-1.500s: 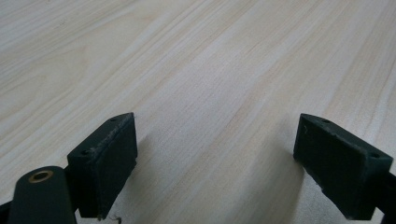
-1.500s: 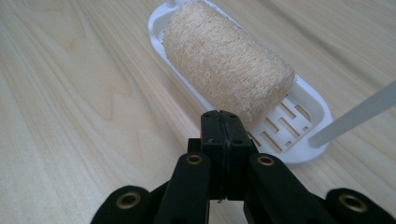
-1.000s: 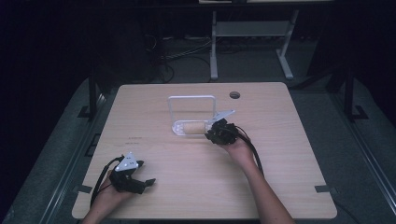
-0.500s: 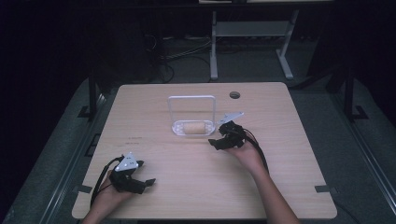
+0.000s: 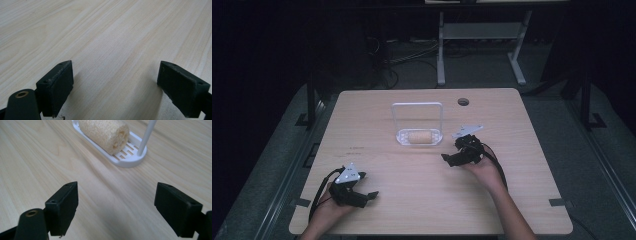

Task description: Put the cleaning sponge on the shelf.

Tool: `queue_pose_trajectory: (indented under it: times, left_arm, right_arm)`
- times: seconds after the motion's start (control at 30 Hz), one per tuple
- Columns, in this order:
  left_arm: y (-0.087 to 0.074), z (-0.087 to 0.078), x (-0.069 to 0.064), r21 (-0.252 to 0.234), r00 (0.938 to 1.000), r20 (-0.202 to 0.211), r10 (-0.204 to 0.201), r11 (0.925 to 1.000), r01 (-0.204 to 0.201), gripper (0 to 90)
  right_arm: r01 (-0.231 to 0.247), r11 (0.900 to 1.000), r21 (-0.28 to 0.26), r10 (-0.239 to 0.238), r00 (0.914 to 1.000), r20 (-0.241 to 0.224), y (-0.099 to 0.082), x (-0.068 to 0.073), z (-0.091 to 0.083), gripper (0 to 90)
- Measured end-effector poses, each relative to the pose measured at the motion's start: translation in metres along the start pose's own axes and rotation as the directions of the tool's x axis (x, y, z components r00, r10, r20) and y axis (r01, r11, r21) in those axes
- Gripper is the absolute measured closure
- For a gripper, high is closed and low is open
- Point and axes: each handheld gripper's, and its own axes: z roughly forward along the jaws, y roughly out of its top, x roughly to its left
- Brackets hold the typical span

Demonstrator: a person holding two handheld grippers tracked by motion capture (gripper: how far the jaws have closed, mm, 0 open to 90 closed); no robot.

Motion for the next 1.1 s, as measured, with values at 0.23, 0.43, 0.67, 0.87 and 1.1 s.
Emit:
queue_pose_trajectory:
  times: [0.23,0.43,0.67,0.87,1.1]
  left_arm:
    - [0.0,0.0,0.0,0.0,1.0,0.0,0.001,1.0,-0.001,13.1]
    - [0.0,0.0,0.0,0.0,1.0,0.0,0.0,1.0,0.0,13.1]
    - [0.0,0.0,0.0,0.0,1.0,0.0,0.001,1.0,-0.001,13.1]
    - [0.0,0.0,0.0,0.0,1.0,0.0,0.001,1.0,-0.001,13.1]
    - [0.0,0.0,0.0,0.0,1.0,0.0,0.001,1.0,-0.001,13.1]
  right_arm:
    - [-0.011,0.9997,-0.02,0.011,0.9998,0.015,-0.016,0.0,-0.011,15.1]
    - [-0.024,0.9995,-0.022,0.024,0.9995,0.018,-0.027,-0.002,-0.019,14.2]
    - [-0.041,0.9986,-0.035,0.041,0.9988,0.024,-0.037,-0.005,-0.028,14.1]
    - [-0.057,0.9977,-0.036,0.058,0.998,0.026,-0.047,-0.006,-0.035,13.2]
    - [-0.072,0.9971,-0.023,0.073,0.9964,0.042,-0.064,-0.007,-0.044,9.8]
